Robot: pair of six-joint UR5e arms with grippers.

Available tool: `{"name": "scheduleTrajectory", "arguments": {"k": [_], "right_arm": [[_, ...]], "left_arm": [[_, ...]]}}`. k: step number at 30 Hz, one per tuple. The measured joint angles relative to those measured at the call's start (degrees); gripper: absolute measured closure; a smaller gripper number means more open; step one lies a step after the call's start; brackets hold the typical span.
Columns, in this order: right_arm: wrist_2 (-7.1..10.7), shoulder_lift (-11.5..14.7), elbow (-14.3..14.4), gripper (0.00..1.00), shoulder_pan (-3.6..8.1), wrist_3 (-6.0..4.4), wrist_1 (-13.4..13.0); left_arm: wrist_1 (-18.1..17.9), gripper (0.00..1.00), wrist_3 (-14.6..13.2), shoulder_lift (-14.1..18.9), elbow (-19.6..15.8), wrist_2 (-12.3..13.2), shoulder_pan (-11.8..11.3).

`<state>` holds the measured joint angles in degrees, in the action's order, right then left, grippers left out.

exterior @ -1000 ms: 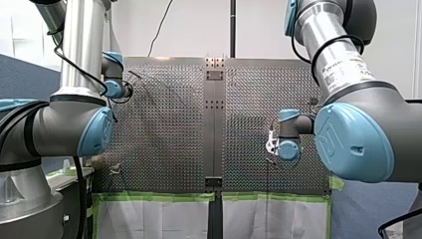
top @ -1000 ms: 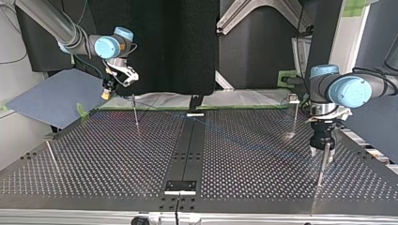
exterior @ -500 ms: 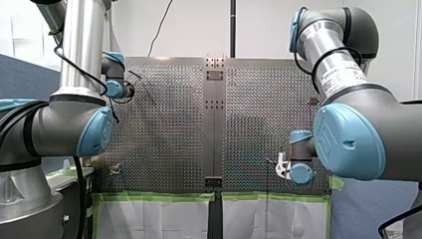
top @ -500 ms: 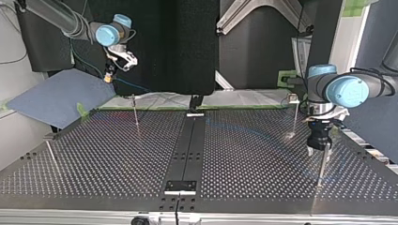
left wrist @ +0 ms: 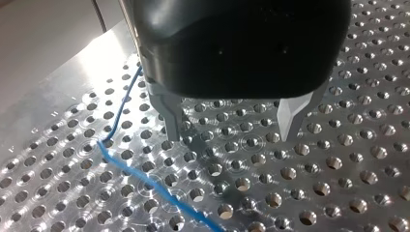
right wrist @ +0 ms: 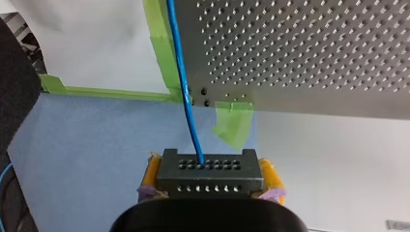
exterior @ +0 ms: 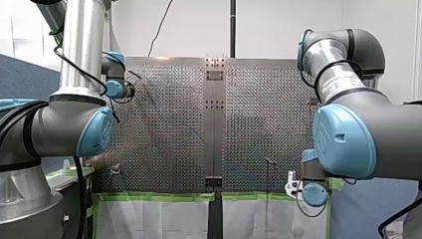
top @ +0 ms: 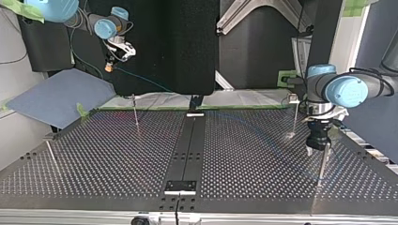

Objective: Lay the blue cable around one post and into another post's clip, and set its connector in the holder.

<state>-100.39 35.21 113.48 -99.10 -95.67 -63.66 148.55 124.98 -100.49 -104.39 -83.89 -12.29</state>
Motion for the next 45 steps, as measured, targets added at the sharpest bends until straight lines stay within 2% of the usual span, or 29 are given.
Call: {"name": "scheduleTrajectory", "arguments": {"k": [3, 7, 11, 14, 17, 23, 33, 39, 45], "right_arm": [[1.32, -1.3, -0.5, 1.0, 1.33, -0.98, -1.2], [3.0, -3.0, -1.5, 1.0, 3.01, -0.72, -2.8], [5.32, -5.2, -2.3, 1.0, 5.08, 1.2, -4.0], [7.08, -5.9, -2.6, 1.0, 5.68, 2.92, -4.5], [8.85, -6.1, -2.7, 1.0, 5.81, 4.22, -4.7], [11.66, -5.6, -2.8, 1.0, 5.65, 4.88, -4.9], [15.99, -1.8, -2.8, 1.0, 5.3, 4.6, -3.0], [18.85, 0.5, -2.8, 1.0, 5.21, 4.05, -1.9], [21.83, 1.2, -2.9, 1.0, 5.19, 3.67, -1.5]], "left_arm": [[0.0, 0.01, 0.0, 0.0, 0.0, 0.0, 0.0], [0.0, 0.01, 0.0, 0.0, 0.0, 0.0, 0.1], [0.0, 0.01, 0.0, 0.0, 0.0, -0.1, 0.2], [0.0, 0.01, -0.1, 0.0, 0.0, -0.4, 0.4], [0.0, 0.01, -0.1, 0.0, 0.0, -0.5, 0.5], [0.1, 0.01, -0.1, 0.0, 0.0, -0.5, 0.9], [1.4, 0.01, -0.7, 0.0, 0.0, -0.6, 2.1], [4.1, 0.01, -3.1, 0.2, -1.1, -2.4, 3.7], [6.6, 0.01, -5.7, 2.2, -3.4, -3.1, 4.6]]}}
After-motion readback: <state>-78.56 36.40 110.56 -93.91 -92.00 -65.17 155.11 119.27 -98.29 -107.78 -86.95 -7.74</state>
